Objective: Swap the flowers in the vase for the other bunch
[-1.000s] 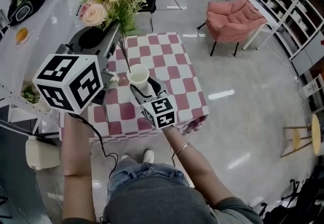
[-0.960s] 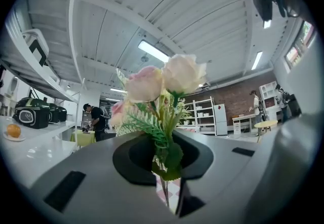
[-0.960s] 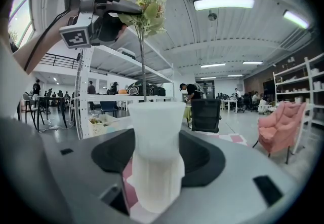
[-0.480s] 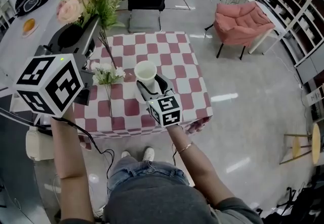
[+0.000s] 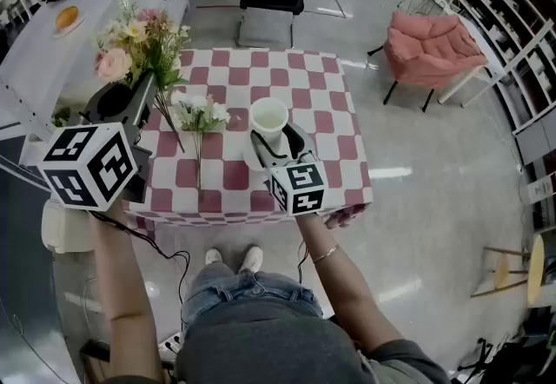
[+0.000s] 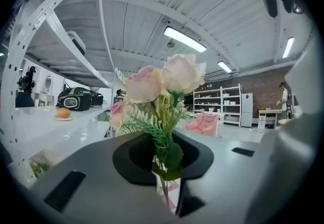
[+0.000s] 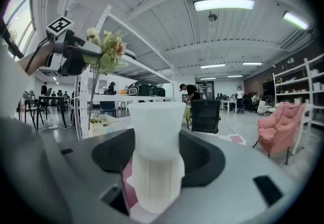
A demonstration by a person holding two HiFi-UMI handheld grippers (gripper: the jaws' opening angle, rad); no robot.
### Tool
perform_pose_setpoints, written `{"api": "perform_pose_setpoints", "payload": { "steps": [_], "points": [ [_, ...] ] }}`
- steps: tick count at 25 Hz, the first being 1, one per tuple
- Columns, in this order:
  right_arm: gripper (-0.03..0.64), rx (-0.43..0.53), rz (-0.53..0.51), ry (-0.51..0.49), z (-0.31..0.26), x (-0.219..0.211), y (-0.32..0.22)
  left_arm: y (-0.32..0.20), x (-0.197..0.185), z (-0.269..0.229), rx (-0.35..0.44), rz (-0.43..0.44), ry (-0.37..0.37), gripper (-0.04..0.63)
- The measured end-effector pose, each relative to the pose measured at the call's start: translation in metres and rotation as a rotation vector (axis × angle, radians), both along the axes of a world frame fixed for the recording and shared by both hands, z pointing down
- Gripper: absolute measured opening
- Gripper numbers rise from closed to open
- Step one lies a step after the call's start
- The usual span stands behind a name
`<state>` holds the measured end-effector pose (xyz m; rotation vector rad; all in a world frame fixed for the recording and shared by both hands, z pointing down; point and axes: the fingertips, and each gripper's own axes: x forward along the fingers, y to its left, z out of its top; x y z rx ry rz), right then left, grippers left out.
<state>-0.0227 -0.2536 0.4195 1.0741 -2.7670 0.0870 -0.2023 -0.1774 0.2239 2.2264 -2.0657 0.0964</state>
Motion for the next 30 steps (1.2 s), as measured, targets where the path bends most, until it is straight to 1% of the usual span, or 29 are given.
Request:
{"api": "perform_pose_setpoints", "payload": {
  "steps": [6,14,23,26,30],
  "points": [
    [0.279,0.007,0.003,-0.004,-0.001,-0.001,0.000,0.004,-0.023,0.047,-0.101,-0.057,0.022,0.066],
    [0.279,0.008,0.007,-0.006,0.000,-0.002,-0.001,0.006,-0.049,0.119,-0.251,-0.103,0.100,0.066],
    [0.279,0.006,0.017,-0.005,0.000,-0.001,-0.001,0.004,-0.072,0.183,-0.391,-0.163,0.126,0.066],
    [0.279,0.009,0.020,-0.011,0.001,0.000,-0.001,0.001,-0.075,0.198,-0.419,-0.171,0.135,0.066],
    [0.279,0.006,0.027,-0.020,0.001,0.001,-0.002,-0.006,-0.080,0.209,-0.430,-0.186,0.142,0.066]
  ]
}}
